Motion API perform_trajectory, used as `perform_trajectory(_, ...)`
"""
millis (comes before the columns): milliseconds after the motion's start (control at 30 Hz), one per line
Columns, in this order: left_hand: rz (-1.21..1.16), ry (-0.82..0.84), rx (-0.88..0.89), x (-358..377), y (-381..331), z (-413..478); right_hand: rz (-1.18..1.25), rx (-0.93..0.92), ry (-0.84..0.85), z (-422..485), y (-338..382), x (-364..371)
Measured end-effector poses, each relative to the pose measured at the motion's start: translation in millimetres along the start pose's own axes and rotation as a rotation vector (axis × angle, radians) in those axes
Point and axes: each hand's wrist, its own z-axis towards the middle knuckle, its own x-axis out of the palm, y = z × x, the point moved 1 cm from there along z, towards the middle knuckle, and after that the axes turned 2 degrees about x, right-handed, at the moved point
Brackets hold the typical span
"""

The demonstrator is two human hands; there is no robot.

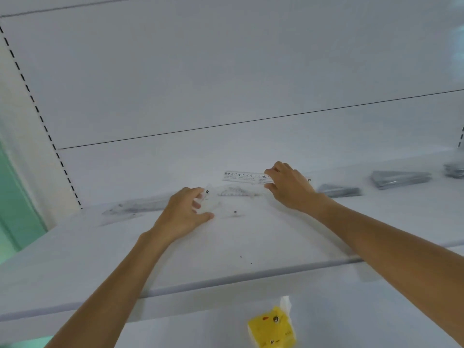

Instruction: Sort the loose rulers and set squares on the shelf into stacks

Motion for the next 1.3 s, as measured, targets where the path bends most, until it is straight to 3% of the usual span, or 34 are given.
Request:
perform_trajectory(367,0.008,-0.006,0.238,115.7,-161.3,77.9,-0.093,0.021,-0.125,-35.0,-200.6,-70.1)
perform_trajectory(600,-0.054,0.000,0.280,190.3,-261.7,110.8,-0.118,0.127,-0.123,-71.7,-347.3,-110.5)
perform_trajectory(833,-0.136,-0.180,0.348,226.1,-330.1,121.3,-0.155,0.180,-0.085,-96.9,-441.7,-135.6)
perform_trajectory(1200,-0.434,-0.152,0.013,230.0,-350.2,119.2,-0.144,0.116,0.017,-108.5,-481.6,-123.8)
perform_trajectory(1300,-0.389,-0.175,-0.071,232.1,-348.1,119.8,-0.138,0.116,0.040,-110.1,-486.4,-120.5)
